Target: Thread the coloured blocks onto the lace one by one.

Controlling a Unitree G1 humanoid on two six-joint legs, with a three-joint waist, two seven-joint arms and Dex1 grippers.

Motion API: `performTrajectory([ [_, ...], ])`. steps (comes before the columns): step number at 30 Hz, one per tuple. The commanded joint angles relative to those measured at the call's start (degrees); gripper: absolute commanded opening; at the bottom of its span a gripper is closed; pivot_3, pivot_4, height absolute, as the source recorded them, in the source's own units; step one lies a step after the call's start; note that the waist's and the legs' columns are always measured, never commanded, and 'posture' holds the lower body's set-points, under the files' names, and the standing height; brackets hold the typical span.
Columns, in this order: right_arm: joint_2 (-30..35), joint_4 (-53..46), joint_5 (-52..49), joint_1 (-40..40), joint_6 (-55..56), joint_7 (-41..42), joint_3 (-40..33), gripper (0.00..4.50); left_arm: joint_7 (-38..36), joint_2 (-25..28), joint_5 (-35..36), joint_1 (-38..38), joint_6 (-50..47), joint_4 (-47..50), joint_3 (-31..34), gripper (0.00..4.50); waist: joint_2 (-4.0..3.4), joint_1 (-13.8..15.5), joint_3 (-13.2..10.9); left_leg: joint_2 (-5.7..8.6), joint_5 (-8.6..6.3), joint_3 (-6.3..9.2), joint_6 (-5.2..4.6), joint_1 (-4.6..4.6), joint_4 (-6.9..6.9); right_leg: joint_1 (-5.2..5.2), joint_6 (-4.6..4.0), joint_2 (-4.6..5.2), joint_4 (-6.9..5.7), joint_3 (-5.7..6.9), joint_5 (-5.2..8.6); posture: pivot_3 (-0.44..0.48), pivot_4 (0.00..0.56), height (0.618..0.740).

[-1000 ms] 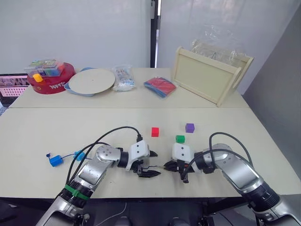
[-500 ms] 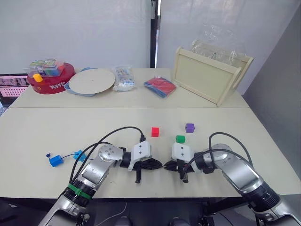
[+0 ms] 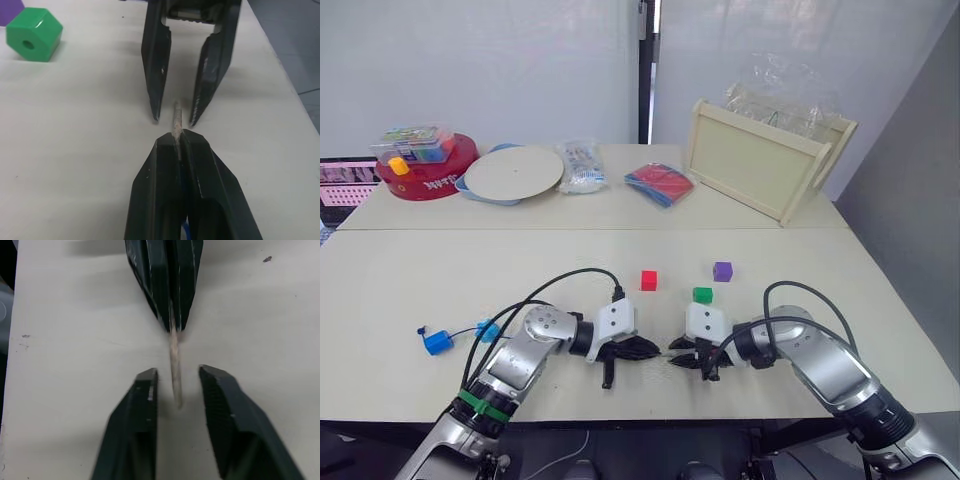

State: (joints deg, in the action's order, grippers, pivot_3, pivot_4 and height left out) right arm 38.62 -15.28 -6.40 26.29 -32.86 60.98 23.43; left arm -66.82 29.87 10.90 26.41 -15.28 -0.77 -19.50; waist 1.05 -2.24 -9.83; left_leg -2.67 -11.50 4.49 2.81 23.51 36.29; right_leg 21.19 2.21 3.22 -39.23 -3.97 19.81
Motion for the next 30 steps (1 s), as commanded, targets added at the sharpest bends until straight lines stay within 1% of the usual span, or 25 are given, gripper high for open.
performTrajectory([
  [1, 0.4, -2.4, -0.6, -0.2, -0.3, -0.4, -1.6, 2.71, -0.7, 0.7, 1.1, -0.1, 0.3, 0.9, 1.6, 0.0, 0.0, 0.0, 0.0, 0.0, 0.0, 0.0, 0.0, 0.0, 0.0, 0.0, 0.0, 0.0, 0.0, 0.0, 0.0, 0.0, 0.15, 0.74],
  [4, 0.6, -2.9, -0.8, -0.7, -0.6, -0.9, -2.1, 3.69, -0.8, 0.9, 1.4, -0.1, 0.0, 1.1, 2.1, 0.0, 0.0, 0.0, 0.0, 0.0, 0.0, 0.0, 0.0, 0.01, 0.0, 0.0, 0.0, 0.0, 0.0, 0.0, 0.0, 0.0, 0.15, 0.74],
  [5, 0.7, -3.1, -0.9, -0.9, -0.8, -1.2, -2.5, 4.08, -0.8, 0.9, 1.6, -0.1, 0.0, 1.2, 2.2, 0.0, 0.0, 0.1, 0.0, 0.0, 0.0, 0.0, 0.0, 0.01, 0.0, 0.0, 0.0, 0.01, 0.0, 0.0, 0.0, 0.0, 0.15, 0.74],
  [6, 0.8, -3.3, -1.0, -1.1, -1.0, -1.5, -3.0, 4.36, -0.8, 0.9, 1.8, -0.1, -0.1, 1.3, 2.4, 0.0, 0.0, 0.1, 0.0, 0.01, 0.0, 0.0, 0.0, 0.02, 0.01, 0.0, 0.0, 0.01, 0.01, 0.0, 0.0, 0.0, 0.15, 0.74],
  [8, 1.1, -4.1, -2.3, -2.1, -2.2, -2.3, -5.1, 4.36, -0.6, 0.8, 2.6, -0.1, -0.7, 1.7, 3.0, 0.0, 0.0, 0.1, 0.0, 0.01, 0.0, 0.0, 0.0, 0.02, 0.01, 0.0, 0.0, 0.01, 0.01, 0.0, 0.0, 0.0, 0.15, 0.74],
  [13, 0.5, -7.6, -6.8, -7.6, -6.9, -6.9, -14.1, 4.36, -0.4, 1.1, 5.3, -1.2, -3.2, 4.2, 5.1, 0.0, 0.0, 0.2, 0.0, 0.01, 0.0, 0.0, 0.0, 0.05, 0.01, 0.0, 0.0, 0.02, 0.01, 0.0, 0.0, 0.0, 0.15, 0.74],
  [15, -1.2, -9.3, -9.1, -13.3, -9.3, -11.4, -21.6, 4.36, -0.2, 1.8, 5.9, -2.0, -3.9, 5.1, 6.0, 0.0, 0.01, 0.3, 0.0, 0.0, 0.0, 0.01, 0.0, 0.04, -0.01, -0.02, 0.0, 0.01, 0.02, 0.01, 0.0, 0.0, 0.15, 0.74],
  [16, -2.2, -10.3, -9.8, -15.3, -10.3, -13.7, -24.2, 4.36, -0.1, 2.1, 6.1, -2.4, -4.1, 5.5, 6.2, 0.0, 0.01, 0.5, 0.0, 0.0, -0.01, 0.02, -0.02, 0.03, -0.01, -0.04, 0.0, 0.02, 0.03, 0.02, 0.0, 0.0, 0.15, 0.74],
  [18, -4.6, -11.9, -10.0, -18.1, -10.9, -18.0, -27.3, 4.36, 0.0, 2.7, 6.4, -3.0, -4.5, 6.1, 6.6, 0.0, 0.01, 0.6, 0.0, 0.01, -0.01, 0.0, -0.02, 0.05, -0.01, -0.04, 0.01, 0.03, 0.06, 0.0, 0.0, 0.0, 0.15, 0.74],
  [20, -8.4, -11.7, -8.5, -19.3, -10.3, -24.3, -29.6, 4.36, 0.0, 3.0, 6.7, -3.4, -4.9, 6.5, 7.0, 0.0, 0.0, 0.3, 0.0, 0.03, -0.01, -0.01, -0.01, 0.0, -0.01, -0.04, 0.0, 0.04, 0.03, -0.02, 0.0, 0.0, 0.15, 0.74],
  [23, -14.5, -10.2, -5.3, -19.3, -9.5, -34.4, -31.7, 4.36, -0.1, 3.2, 6.7, -3.7, -5.2, 6.8, 7.3, 0.0, -0.01, 0.0, 0.0, 0.03, -0.01, 0.0, -0.01, -0.06, -0.02, -0.04, 0.0, 0.03, -0.07, -0.04, 0.0, 0.0, 0.15, 0.74],
  [25, -18.2, -9.1, -3.9, -18.3, -8.0, -39.5, -31.9, 4.36, -0.2, 3.2, 6.7, -3.8, -5.3, 6.8, 7.2, 0.0, -0.02, -0.1, 0.0, 0.03, -0.01, 0.0, -0.01, -0.07, -0.03, -0.04, 0.01, 0.03, -0.07, -0.03, 0.0, 0.0, 0.15, 0.74],
  [27, -22.1, -7.3, -2.6, -15.9, -6.8, -44.3, -31.4, 4.36, -0.2, 3.2, 6.5, -3.9, -5.2, 6.8, 7.1, 0.0, -0.02, -0.3, 0.0, 0.03, 0.0, -0.01, 0.0, -0.06, -0.04, -0.03, 0.01, 0.04, -0.07, -0.04, 0.0, 0.0, 0.15, 0.74],
  [30, -25.8, -4.6, -1.2, -11.7, -6.6, -49.7, -31.6, 4.36, -0.1, 3.2, 6.5, -4.0, -5.2, 7.1, 7.0, 0.0, -0.03, -0.3, 0.0, 0.03, 0.0, -0.01, 0.01, -0.08, -0.08, -0.02, 0.01, 0.03, -0.08, -0.04, 0.0, 0.0, 0.15, 0.74],
])
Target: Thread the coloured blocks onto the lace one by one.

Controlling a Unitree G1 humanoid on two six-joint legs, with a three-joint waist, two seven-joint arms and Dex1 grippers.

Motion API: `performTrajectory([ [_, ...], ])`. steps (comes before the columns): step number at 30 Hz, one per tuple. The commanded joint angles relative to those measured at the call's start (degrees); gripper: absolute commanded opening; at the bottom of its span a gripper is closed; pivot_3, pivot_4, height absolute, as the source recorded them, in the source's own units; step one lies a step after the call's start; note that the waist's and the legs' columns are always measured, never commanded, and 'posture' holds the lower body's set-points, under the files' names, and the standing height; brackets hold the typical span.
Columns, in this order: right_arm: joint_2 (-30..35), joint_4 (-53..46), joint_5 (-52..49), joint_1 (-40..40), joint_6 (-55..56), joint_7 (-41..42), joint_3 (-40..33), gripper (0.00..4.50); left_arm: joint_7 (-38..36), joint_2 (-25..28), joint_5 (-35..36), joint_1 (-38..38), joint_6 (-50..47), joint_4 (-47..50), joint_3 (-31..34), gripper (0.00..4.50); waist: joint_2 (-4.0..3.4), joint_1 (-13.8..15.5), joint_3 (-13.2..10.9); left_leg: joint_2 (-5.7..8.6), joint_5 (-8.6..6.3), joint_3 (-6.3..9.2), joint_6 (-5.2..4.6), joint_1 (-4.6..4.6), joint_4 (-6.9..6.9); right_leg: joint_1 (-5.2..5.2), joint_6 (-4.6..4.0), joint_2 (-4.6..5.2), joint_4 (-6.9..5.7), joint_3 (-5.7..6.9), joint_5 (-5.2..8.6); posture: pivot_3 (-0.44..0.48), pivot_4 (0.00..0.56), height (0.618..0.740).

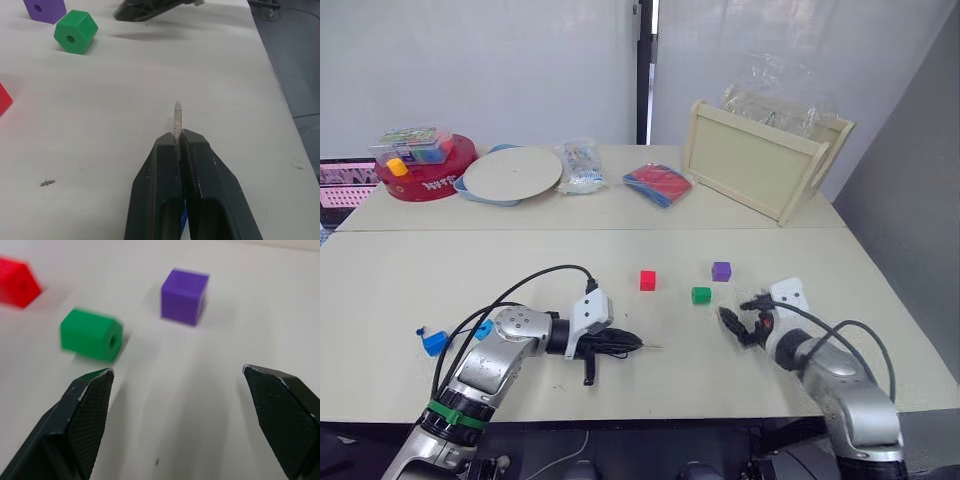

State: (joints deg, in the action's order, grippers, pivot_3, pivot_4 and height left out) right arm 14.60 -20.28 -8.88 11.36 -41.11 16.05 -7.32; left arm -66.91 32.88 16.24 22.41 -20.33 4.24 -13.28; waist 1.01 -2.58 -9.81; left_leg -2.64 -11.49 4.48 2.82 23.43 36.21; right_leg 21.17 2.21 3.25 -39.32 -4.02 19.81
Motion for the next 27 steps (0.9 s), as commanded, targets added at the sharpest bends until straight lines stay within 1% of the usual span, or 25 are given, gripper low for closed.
performTrajectory([
  [1, -2.6, 1.2, 1.2, 4.6, 1.4, -5.8, -1.1, 4.36, 0.0, 0.2, 1.1, 0.0, -0.2, 2.1, 0.8, 0.0, -0.01, 0.1, 0.0, 0.0, 0.0, 0.0, 0.0, 0.0, -0.01, 0.0, 0.0, 0.0, 0.0, 0.0, 0.0, 0.0, 0.15, 0.74],
  [9, -5.4, 11.7, 3.2, 15.1, 0.7, -11.5, 0.8, 4.36, 0.5, -0.3, 0.8, 0.2, 0.2, 1.7, 0.5, 0.0, -0.02, 0.1, 0.0, 0.02, 0.0, -0.01, 0.01, 0.03, -0.02, 0.01, 0.0, 0.03, 0.03, 0.01, 0.0, 0.0, 0.15, 0.74],
  [12, -6.0, 15.5, 4.7, 17.1, 0.8, -13.4, 2.0, 4.36, 0.6, -0.4, 0.8, 0.1, 0.3, 1.5, 0.6, 0.0, -0.02, 0.1, 0.0, 0.01, 0.0, -0.01, 0.01, 0.02, -0.04, 0.04, 0.0, 0.02, 0.02, 0.01, 0.0, 0.0, 0.15, 0.74],
  [14, -7.1, 17.9, 5.2, 18.3, 1.0, -15.7, 1.3, 4.36, 0.7, -0.5, 0.7, 0.1, 0.4, 1.4, 0.6, 0.0, -0.02, 0.0, 0.0, 0.01, 0.0, -0.01, 0.01, 0.03, -0.06, 0.05, 0.0, 0.02, 0.02, 0.01, 0.0, 0.0, 0.15, 0.74],
  [19, -8.3, 24.8, 5.5, 22.0, 2.8, -17.5, 0.8, 4.36, 0.9, -0.6, 0.8, -0.1, 0.4, 1.5, 0.8, 0.0, -0.03, 0.0, 0.0, 0.01, 0.01, -0.01, 0.01, 0.01, -0.08, 0.06, -0.01, 0.02, 0.01, 0.0, 0.0, 0.0, 0.15, 0.74],
  [22, -8.2, 26.4, 5.2, 23.0, 2.7, -18.6, -0.3, 3.55, 1.2, -0.6, 0.8, -0.2, 0.2, 1.8, 0.8, 0.0, -0.03, 0.0, 0.0, 0.01, 0.01, -0.02, 0.01, 0.01, -0.11, 0.08, -0.01, 0.02, 0.0, 0.0, 0.0, 0.0, 0.15, 0.74],
  [27, -7.7, 26.7, 4.7, 23.2, 2.1, -18.3, -1.1, 1.83, 1.7, -0.4, 0.8, -0.5, 0.0, 2.4, 0.8, 0.0, -0.04, 0.0, 0.0, 0.02, 0.01, -0.02, 0.01, 0.05, -0.11, 0.09, 0.0, 0.05, 0.02, 0.0, 0.0, 0.0, 0.15, 0.74],
])
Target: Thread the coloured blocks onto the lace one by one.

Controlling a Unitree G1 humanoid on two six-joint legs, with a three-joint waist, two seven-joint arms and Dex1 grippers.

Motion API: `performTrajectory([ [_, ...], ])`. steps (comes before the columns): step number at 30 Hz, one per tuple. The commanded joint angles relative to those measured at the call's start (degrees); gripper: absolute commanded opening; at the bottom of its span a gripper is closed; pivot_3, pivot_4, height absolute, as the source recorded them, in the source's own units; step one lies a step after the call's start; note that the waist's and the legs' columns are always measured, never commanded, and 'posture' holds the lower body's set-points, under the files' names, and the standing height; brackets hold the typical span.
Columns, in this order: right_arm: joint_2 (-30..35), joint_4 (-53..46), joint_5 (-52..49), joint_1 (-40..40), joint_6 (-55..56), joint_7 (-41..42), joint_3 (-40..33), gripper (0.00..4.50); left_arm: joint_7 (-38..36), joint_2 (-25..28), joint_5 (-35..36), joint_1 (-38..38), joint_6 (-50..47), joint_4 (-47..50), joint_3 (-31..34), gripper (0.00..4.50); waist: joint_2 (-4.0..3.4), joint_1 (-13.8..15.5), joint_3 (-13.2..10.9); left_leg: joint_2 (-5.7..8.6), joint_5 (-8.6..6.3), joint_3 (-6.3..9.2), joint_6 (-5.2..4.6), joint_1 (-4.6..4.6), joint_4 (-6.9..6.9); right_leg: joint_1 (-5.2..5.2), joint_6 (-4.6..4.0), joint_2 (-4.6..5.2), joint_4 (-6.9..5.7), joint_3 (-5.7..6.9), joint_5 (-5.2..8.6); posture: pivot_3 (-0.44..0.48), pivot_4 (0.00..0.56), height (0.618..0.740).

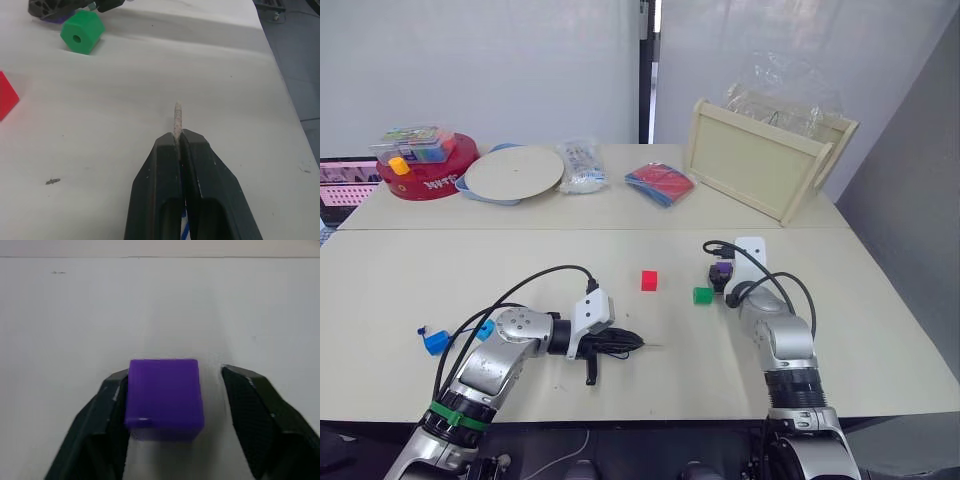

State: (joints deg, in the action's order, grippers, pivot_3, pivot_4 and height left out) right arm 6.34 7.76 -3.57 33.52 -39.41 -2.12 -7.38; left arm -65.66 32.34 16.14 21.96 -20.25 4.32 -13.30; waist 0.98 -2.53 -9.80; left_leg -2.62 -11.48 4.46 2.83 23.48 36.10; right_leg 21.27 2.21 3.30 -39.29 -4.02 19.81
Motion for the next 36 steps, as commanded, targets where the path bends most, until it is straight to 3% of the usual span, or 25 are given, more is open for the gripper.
performTrajectory([
  [1, 0.5, -1.5, -0.7, 1.0, 0.3, -0.1, -1.3, 1.46, 0.5, 0.1, 0.9, -0.1, -0.1, 2.4, 0.9, 0.0, 0.0, 0.0, 0.0, 0.0, 0.0, 0.0, 0.0, -0.01, 0.0, 0.0, 0.0, 0.0, -0.01, 0.0, 0.0, 0.0, 0.15, 0.74],
  [2, 0.5, -1.8, -1.0, 1.1, 0.3, -0.1, -1.6, 1.18, 0.5, 0.1, 0.9, -0.1, -0.2, 2.5, 0.8, 0.0, 0.0, 0.0, 0.0, -0.01, 0.0, 0.0, 0.0, -0.02, -0.02, 0.0, 0.0, -0.01, -0.01, 0.0, 0.0, 0.0, 0.15, 0.74],
  [9, 0.3, -6.9, -2.5, 0.2, 1.8, 0.7, -2.6, 1.18, 0.8, 0.1, 1.0, -0.2, -0.4, 2.8, 0.7, 0.0, -0.01, -0.1, 0.0, -0.01, 0.0, 0.0, 0.0, -0.01, -0.05, 0.02, 0.0, -0.01, -0.01, 0.0, 0.0, 0.0, 0.15, 0.74],
  [17, 6.2, -47.9, -12.3, -16.2, -11.1, 11.5, 3.7, 1.18, 0.4, 0.7, 1.3, 0.1, -0.9, 2.6, 1.0, 0.0, -0.08, 0.2, 0.0, 0.0, 0.0, 0.05, 0.0, 0.22, -0.08, 0.08, 0.0, 0.0, 0.01, 0.04, 0.0, 0.0, 0.15, 0.74],
  [22, 7.9, -60.0, -23.3, -27.2, -17.5, 17.6, 5.4, 1.18, -0.1, 0.6, 1.3, 0.7, -1.0, 1.7, 1.1, 0.0, -0.08, 0.0, 0.0, -0.03, -0.01, 0.07, -0.01, 0.07, -0.09, 0.02, 0.0, -0.04, 0.07, 0.06, 0.0, 0.0, 0.15, 0.74],
  [28, 13.7, -55.6, -19.6, -34.6, -15.5, 18.1, 14.1, 1.18, 0.1, 0.1, 1.1, 0.7, -0.9, 1.8, 0.8, 0.0, -0.07, -0.1, 0.0, 0.01, 0.0, 0.06, -0.01, 0.0, -0.02, -0.05, 0.01, -0.01, 0.09, 0.05, 0.01, 0.0, 0.15, 0.74],
  [36, 9.7, -44.6, -11.6, -33.4, -9.6, 12.5, 19.5, 1.18, -0.3, 0.9, 1.2, -0.3, -0.5, 2.0, 1.6, 0.0, -0.05, 0.1, 0.0, 0.01, 0.0, 0.05, -0.01, 0.02, -0.04, -0.04, 0.01, -0.01, 0.11, 0.03, 0.01, 0.0, 0.15, 0.74],
])
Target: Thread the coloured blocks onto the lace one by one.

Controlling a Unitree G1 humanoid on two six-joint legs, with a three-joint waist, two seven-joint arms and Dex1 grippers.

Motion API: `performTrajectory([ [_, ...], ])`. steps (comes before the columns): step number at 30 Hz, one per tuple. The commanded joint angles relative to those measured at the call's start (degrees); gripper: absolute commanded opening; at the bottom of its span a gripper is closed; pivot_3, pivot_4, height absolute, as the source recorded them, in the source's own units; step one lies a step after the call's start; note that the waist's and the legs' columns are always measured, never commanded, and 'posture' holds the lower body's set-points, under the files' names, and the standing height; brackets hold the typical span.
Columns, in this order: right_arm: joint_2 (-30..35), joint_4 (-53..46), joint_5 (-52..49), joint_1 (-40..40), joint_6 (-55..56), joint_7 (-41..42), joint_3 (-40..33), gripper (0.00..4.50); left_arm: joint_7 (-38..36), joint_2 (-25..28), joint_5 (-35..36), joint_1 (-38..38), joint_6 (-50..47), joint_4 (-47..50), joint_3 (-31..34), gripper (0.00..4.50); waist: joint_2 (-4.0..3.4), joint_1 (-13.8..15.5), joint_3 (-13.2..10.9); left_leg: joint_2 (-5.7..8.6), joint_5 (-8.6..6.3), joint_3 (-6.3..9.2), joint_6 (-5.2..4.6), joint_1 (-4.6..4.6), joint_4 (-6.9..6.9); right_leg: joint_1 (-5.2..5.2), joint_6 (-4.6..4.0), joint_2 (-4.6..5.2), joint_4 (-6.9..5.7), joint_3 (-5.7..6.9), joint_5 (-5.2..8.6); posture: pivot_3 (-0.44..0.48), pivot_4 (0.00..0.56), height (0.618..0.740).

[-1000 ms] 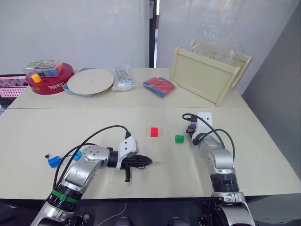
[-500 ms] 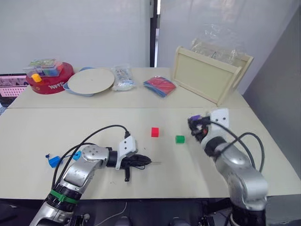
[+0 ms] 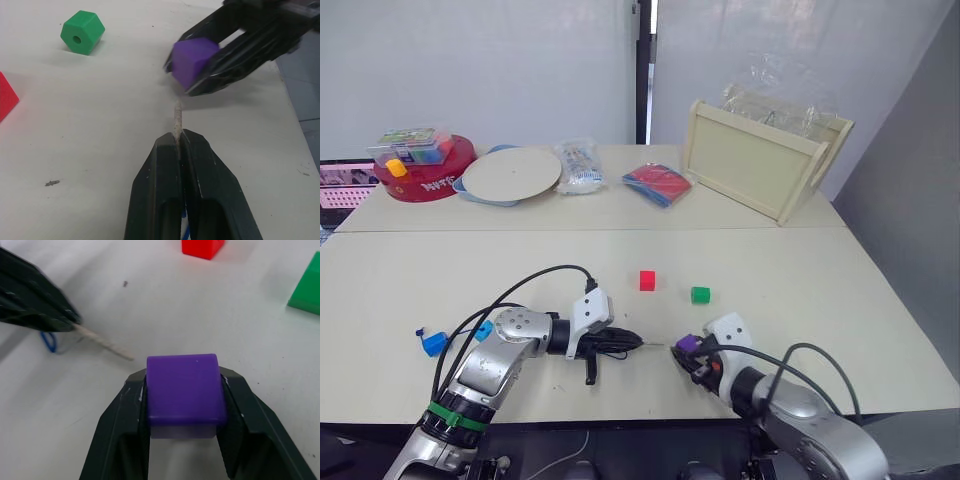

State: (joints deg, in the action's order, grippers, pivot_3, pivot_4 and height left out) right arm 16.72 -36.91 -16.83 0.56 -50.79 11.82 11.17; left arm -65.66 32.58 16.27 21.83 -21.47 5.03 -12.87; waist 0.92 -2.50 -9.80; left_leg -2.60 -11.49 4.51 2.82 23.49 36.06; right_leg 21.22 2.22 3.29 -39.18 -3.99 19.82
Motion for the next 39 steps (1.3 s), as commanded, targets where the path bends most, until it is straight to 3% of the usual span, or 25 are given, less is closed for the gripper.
performTrajectory([
  [1, -0.9, -0.1, 1.6, -0.7, 2.0, -1.3, 0.7, 1.18, -0.3, 0.8, 1.0, -0.3, 0.8, 1.3, 1.3, 0.0, 0.01, 0.1, 0.0, 0.0, 0.0, 0.0, 0.0, 0.0, 0.0, 0.0, 0.0, 0.0, 0.0, 0.0, 0.0, 0.0, 0.15, 0.74],
  [2, -0.8, -0.6, 1.2, -0.8, 2.2, -0.7, 0.4, 2.19, -0.3, 0.8, 1.0, -0.3, 0.8, 1.2, 1.4, 0.0, 0.01, 0.1, 0.0, 0.0, 0.0, 0.0, 0.0, 0.01, 0.0, 0.0, 0.0, 0.0, 0.01, 0.0, 0.0, 0.0, 0.15, 0.74],
  [5, 0.9, -2.8, -0.6, -0.5, 1.9, 2.1, -1.4, 3.19, -0.3, 1.2, 1.1, -0.5, 0.9, 1.3, 1.7, 0.0, 0.0, 0.1, 0.0, 0.0, 0.0, 0.0, 0.0, 0.0, 0.0, -0.01, 0.0, 0.01, 0.01, 0.0, 0.0, 0.0, 0.15, 0.74],
  [9, 9.1, -6.5, -8.7, 2.1, 0.2, 12.9, -8.3, 4.49, -0.3, 1.5, 1.2, -0.7, 0.9, 1.5, 2.0, 0.0, 0.01, 0.2, 0.0, 0.02, 0.0, 0.0, 0.0, 0.03, 0.03, -0.02, 0.0, 0.03, 0.03, 0.01, 0.0, 0.0, 0.15, 0.74],
  [14, 22.0, -1.1, -14.0, 7.4, 4.0, 30.6, -9.0, 4.49, -0.4, 1.8, 1.3, -0.8, 0.9, 1.7, 2.1, 0.0, 0.04, 0.1, 0.0, -0.01, -0.01, 0.0, -0.02, -0.05, -0.01, -0.07, 0.0, -0.01, 0.05, 0.02, 0.0, 0.0, 0.15, 0.74],
  [18, 29.0, 11.9, -8.5, 16.6, 18.3, 49.3, -1.5, 4.49, -0.7, 2.3, 1.7, -1.8, 0.7, 3.0, 2.1, 0.0, 0.04, 0.0, 0.0, 0.0, -0.01, -0.02, -0.02, -0.06, 0.05, -0.09, 0.0, 0.0, 0.08, 0.0, 0.0, 0.0, 0.15, 0.74],
  [23, 26.4, 33.8, 2.7, 29.9, 41.1, 62.9, 8.4, 4.49, -0.9, 3.3, 2.7, -3.3, -0.2, 5.5, 2.2, 0.0, 0.05, -0.1, 0.0, -0.03, -0.02, -0.02, -0.03, -0.1, 0.06, -0.11, 0.01, -0.03, 0.09, 0.0, 0.0, 0.0, 0.15, 0.74],
  [31, 21.1, 53.2, 7.7, 36.8, 56.2, 71.6, 10.8, 4.49, 0.2, 3.9, 3.7, -4.4, -2.0, 8.1, 2.8, 0.0, 0.05, 0.4, -0.1, -0.02, -0.01, -0.03, -0.02, 0.08, 0.24, -0.1, 0.02, 0.04, 0.15, 0.04, -0.01, 0.0, 0.15, 0.74],
  [34, 19.4, 56.3, 7.6, 37.4, 58.6, 72.0, 9.7, 3.72, 0.7, 3.9, 3.9, -4.9, -2.6, 9.1, 3.0, 0.0, 0.05, 0.2, -0.1, -0.03, -0.01, -0.02, -0.01, 0.04, 0.23, -0.1, 0.02, 0.02, 0.11, 0.04, 0.0, 0.0, 0.15, 0.74],
  [39, 18.8, 56.9, 7.3, 35.5, 58.6, 71.2, 8.2, 1.98, 1.9, 3.8, 4.1, -5.5, -2.9, 10.1, 2.9, 0.0, 0.04, 0.1, -0.1, -0.03, -0.01, -0.02, -0.01, 0.03, 0.23, -0.1, 0.02, 0.02, 0.08, 0.03, -0.01, 0.0, 0.15, 0.74],
])
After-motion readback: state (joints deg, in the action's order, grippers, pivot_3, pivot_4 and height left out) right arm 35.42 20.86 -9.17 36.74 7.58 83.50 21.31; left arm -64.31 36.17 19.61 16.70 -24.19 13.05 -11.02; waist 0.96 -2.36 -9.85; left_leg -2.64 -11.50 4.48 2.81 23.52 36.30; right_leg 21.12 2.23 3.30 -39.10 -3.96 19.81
